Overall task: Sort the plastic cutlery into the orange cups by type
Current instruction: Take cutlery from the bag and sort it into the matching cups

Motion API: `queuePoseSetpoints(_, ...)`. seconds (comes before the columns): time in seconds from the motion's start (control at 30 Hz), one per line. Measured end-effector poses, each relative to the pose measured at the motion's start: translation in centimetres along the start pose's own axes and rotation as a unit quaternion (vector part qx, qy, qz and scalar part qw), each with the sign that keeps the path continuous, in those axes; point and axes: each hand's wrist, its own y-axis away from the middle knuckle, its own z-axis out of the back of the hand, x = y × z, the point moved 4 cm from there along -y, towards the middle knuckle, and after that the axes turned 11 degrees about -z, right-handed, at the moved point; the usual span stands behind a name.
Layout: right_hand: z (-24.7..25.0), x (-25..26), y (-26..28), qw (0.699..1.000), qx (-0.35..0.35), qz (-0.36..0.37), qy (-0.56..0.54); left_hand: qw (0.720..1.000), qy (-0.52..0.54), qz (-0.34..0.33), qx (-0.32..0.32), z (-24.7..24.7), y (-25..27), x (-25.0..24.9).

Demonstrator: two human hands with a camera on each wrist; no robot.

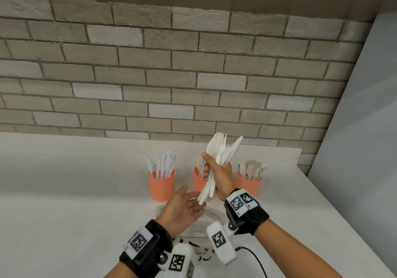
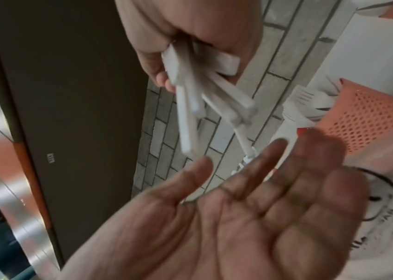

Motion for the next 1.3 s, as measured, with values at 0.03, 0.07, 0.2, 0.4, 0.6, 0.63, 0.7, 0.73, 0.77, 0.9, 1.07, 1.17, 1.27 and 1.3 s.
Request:
queuePoseSetpoints(0.03, -0.2, -0.1, 0.0, 1.0, -0.004, 0.015, 0.011, 1.0, 0.018, 0.016, 0.006, -0.6, -0.1, 0.2)
queuePoseSetpoints(0.07, -0.4, -0.2, 0.0, 0.999, -0.01, 0.034, 0.023, 0.999, 0.035, 0.024, 0.009, -1.1, -0.2, 0.4)
queuePoseSetpoints(0.2, -0.9, -0.3, 0.0, 0.991, -0.06, 0.101, 0.065, 0.996, 0.063, 0.048, 0.029, -2.8, -0.6, 1.0)
queuePoseSetpoints(0.4, -0.1, -0.8, 0.5, 0.972, -0.099, 0.155, 0.145, 0.98, 0.173, 0.095, -0.011, -4.2, -1.0, 0.4)
queuePoseSetpoints(0.6, 0.9, -2.3, 0.3, 0.97, -0.083, 0.137, 0.182, 0.976, 0.193, 0.099, -0.006, -5.1, -2.8, 0.5)
queuePoseSetpoints(0.63, 1.0, -2.5, 0.1, 0.97, -0.089, 0.132, 0.183, 0.975, 0.197, 0.105, -0.003, -5.2, -3.0, 0.7)
queuePoseSetpoints(0.7, 1.4, -2.7, -0.1, 0.967, -0.117, 0.122, 0.188, 0.978, 0.176, 0.11, 0.014, -5.4, -2.9, 0.8)
queuePoseSetpoints(0.73, 1.5, -2.5, -0.2, 0.966, -0.129, 0.126, 0.184, 0.982, 0.145, 0.117, 0.03, -5.6, -2.7, 0.8)
queuePoseSetpoints(0.77, 1.6, -2.2, -0.2, 0.966, -0.135, 0.135, 0.176, 0.988, 0.098, 0.117, 0.039, -5.5, -2.5, 0.8)
queuePoseSetpoints(0.9, 2.8, -0.3, -0.3, 0.939, -0.153, 0.178, 0.251, 0.996, -0.071, 0.033, 0.043, -4.8, -2.9, -1.0)
queuePoseSetpoints(1.07, 5.0, 0.3, -0.6, 0.825, -0.204, 0.169, 0.499, 0.936, -0.269, -0.226, 0.02, -5.3, -3.7, -6.1)
queuePoseSetpoints(1.17, 5.7, 0.2, -0.3, 0.771, -0.219, 0.134, 0.582, 0.875, -0.331, -0.354, 0.002, -6.4, -3.7, -8.5)
queuePoseSetpoints(1.27, 6.0, 0.1, 0.1, 0.751, -0.228, 0.126, 0.607, 0.84, -0.384, -0.384, -0.016, -7.4, -4.2, -8.9)
queuePoseSetpoints(1.3, 6.0, 0.0, 0.2, 0.747, -0.228, 0.128, 0.611, 0.833, -0.4, -0.382, -0.021, -7.7, -4.5, -8.6)
